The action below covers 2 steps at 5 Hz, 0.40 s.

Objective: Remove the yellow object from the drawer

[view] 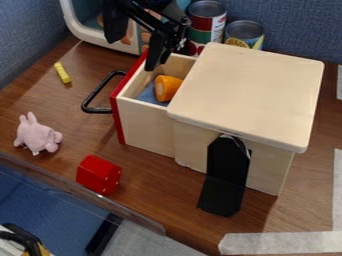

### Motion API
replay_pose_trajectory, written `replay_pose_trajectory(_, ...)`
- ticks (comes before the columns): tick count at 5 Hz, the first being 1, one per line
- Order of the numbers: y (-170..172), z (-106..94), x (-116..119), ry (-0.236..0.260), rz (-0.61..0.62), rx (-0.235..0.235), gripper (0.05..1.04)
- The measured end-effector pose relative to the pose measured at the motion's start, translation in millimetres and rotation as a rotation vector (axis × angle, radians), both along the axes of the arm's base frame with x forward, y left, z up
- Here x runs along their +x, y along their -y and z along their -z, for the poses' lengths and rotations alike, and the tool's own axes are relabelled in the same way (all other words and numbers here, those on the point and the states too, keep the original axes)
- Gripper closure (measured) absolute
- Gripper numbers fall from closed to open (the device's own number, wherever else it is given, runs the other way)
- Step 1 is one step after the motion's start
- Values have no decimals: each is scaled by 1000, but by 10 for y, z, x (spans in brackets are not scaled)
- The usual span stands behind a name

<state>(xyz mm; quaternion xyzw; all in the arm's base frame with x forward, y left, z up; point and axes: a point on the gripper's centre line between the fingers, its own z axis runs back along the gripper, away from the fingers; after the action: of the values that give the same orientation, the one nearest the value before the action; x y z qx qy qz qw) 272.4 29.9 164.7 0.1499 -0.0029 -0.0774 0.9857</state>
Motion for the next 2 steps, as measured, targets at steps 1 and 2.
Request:
replay_pose_trajectory(1, 0, 70, 5, -28, 6, 2, 84)
replay_pose_trajectory(2, -148, 134, 214, -35, 124, 52, 83)
